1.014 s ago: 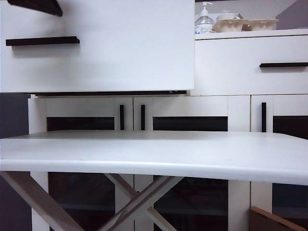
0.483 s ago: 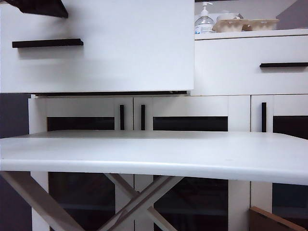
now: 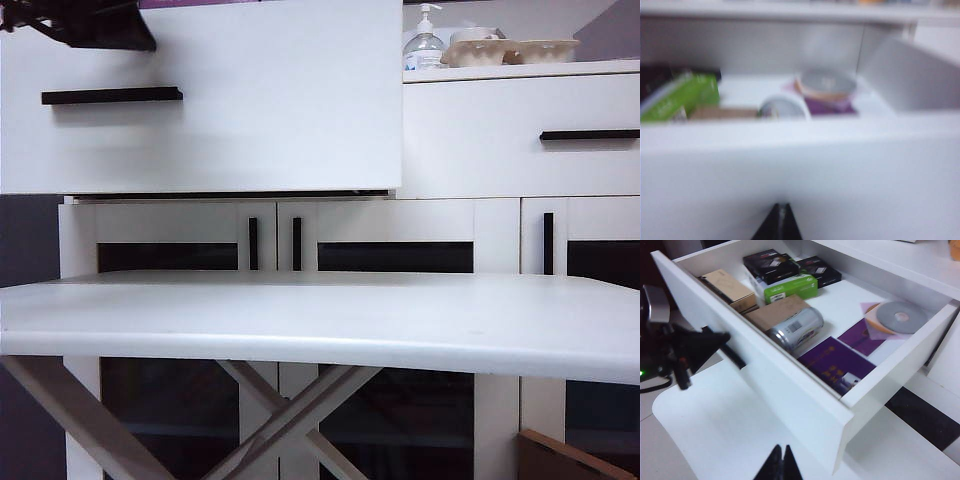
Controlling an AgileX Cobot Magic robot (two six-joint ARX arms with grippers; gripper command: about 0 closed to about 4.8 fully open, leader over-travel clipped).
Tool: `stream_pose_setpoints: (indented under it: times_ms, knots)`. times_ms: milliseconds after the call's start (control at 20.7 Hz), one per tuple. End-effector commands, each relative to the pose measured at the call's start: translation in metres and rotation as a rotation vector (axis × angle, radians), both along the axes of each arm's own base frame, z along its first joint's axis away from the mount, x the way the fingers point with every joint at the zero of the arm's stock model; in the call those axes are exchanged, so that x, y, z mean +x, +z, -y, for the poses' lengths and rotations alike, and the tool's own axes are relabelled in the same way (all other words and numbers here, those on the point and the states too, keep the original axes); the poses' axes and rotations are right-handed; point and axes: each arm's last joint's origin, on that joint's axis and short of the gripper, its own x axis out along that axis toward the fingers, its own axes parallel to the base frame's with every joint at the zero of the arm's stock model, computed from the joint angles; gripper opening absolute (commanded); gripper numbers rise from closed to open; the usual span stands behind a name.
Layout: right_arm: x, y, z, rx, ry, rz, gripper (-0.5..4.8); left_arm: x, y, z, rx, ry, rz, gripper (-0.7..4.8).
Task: Pick up a can of beer from the white table, open the left drawer, place the beer inside the drawer, and finally close the drawer.
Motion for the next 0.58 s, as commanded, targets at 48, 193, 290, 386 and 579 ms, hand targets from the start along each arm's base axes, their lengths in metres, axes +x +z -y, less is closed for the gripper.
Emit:
stream_pose_setpoints:
  times_ms: [48,193,290,386,579]
  knots:
    - [-0.005,0.004,0.002,0.013,0.002,0.014,-0.01,0.006,0.000,0.001,-0.010,0.010,0.045,-0.05]
    - [-0.007,0.004,0.004,0.012,0.002,0.014,-0.01,0.014,-0.007,0.003,-0.007,0.035,0.033,-0.05]
    - [-0.008,0.004,0.004,0.011,0.002,0.010,-0.01,0.019,-0.011,0.004,-0.010,0.036,0.043,-0.05]
    - [-0.009,0.004,0.005,0.009,0.002,0.007,-0.01,0.024,-0.013,0.006,-0.012,0.036,0.049,-0.06]
    - [-0.013,0.004,0.007,0.003,0.001,-0.002,-0.01,0.034,-0.014,0.008,-0.015,0.037,0.058,-0.05]
